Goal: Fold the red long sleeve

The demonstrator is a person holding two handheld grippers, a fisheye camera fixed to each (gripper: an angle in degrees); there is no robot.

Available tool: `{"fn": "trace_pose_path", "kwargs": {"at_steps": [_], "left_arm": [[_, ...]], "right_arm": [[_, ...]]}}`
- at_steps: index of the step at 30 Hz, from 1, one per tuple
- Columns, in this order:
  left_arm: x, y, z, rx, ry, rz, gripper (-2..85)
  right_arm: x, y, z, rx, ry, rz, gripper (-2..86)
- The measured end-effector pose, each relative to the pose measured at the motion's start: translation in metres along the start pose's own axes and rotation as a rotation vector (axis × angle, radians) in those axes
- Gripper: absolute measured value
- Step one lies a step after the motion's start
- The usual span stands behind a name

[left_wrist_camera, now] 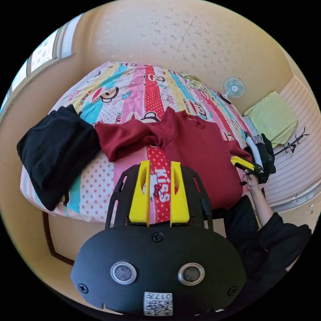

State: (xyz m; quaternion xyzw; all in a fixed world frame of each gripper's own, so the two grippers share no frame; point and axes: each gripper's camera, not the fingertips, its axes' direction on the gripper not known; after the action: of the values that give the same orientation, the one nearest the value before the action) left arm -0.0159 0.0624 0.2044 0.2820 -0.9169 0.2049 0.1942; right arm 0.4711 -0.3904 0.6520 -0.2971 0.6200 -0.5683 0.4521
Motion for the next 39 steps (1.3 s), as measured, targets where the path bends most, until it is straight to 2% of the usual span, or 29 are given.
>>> {"fn": "trace_pose_path", "kwargs": {"at_steps": [1, 2, 3, 6, 10, 12, 14, 17, 19, 22, 24, 26, 29, 31, 34, 39], "left_arm": [[-0.003, -0.017, 0.012, -0.016, -0.040, 0.006, 10.1], [-0.004, -0.024, 0.019, -0.026, -0.062, 0.014, 10.3], [-0.006, -0.036, 0.033, -0.038, -0.121, 0.029, 10.7], [-0.012, -0.056, 0.073, -0.097, -0.278, 0.062, 11.0], [-0.017, -0.066, 0.134, -0.233, -0.311, 0.110, 9.0], [-0.020, -0.065, 0.147, -0.252, -0.381, 0.097, 6.6], [-0.026, -0.062, 0.139, -0.212, -0.352, 0.064, 4.7], [-0.041, -0.051, 0.069, 0.082, -0.209, -0.048, 3.9], [-0.055, -0.035, 0.001, 0.377, -0.045, -0.137, 3.8], [-0.046, -0.046, -0.041, 0.519, 0.158, -0.177, 3.7], [-0.014, -0.063, -0.045, 0.551, 0.248, -0.131, 3.6], [0.034, -0.082, -0.033, 0.543, 0.338, -0.047, 3.7], [0.122, -0.106, 0.024, 0.435, 0.501, 0.127, 3.9], [0.173, -0.116, 0.095, 0.245, 0.554, 0.207, 5.3], [0.179, -0.097, 0.174, 0.044, 0.506, 0.160, 8.5], [0.123, -0.004, 0.179, 0.013, 0.420, 0.026, 10.3]], "right_arm": [[-0.002, 0.004, 0.019, -0.033, -0.013, -0.045, 1.6], [0.002, 0.008, 0.064, -0.210, -0.014, -0.011, 1.2], [0.004, 0.006, 0.070, -0.237, -0.025, -0.002, 0.9], [0.008, 0.016, 0.059, -0.208, -0.062, 0.022, 0.6], [0.007, 0.027, 0.051, -0.196, -0.080, 0.017, 0.5], [-0.001, 0.032, 0.044, -0.185, -0.047, -0.007, 0.4], [-0.003, 0.035, 0.041, -0.182, -0.039, -0.012, 0.3], [0.010, 0.039, 0.034, -0.176, -0.116, 0.030, 0.3], [0.020, 0.041, 0.031, -0.171, -0.177, 0.063, 0.3], [0.024, 0.043, 0.027, -0.164, -0.204, 0.076, 0.2], [0.023, 0.042, 0.023, -0.162, -0.198, 0.072, 0.2], [0.024, 0.041, 0.020, -0.162, -0.203, 0.075, 0.2], [0.026, 0.039, 0.015, -0.161, -0.213, 0.081, 0.2], [0.026, 0.037, 0.013, -0.160, -0.215, 0.082, 0.2], [0.030, 0.033, 0.009, -0.156, -0.233, 0.092, 0.2], [0.039, 0.023, 0.006, -0.152, -0.273, 0.114, 0.3]]}}
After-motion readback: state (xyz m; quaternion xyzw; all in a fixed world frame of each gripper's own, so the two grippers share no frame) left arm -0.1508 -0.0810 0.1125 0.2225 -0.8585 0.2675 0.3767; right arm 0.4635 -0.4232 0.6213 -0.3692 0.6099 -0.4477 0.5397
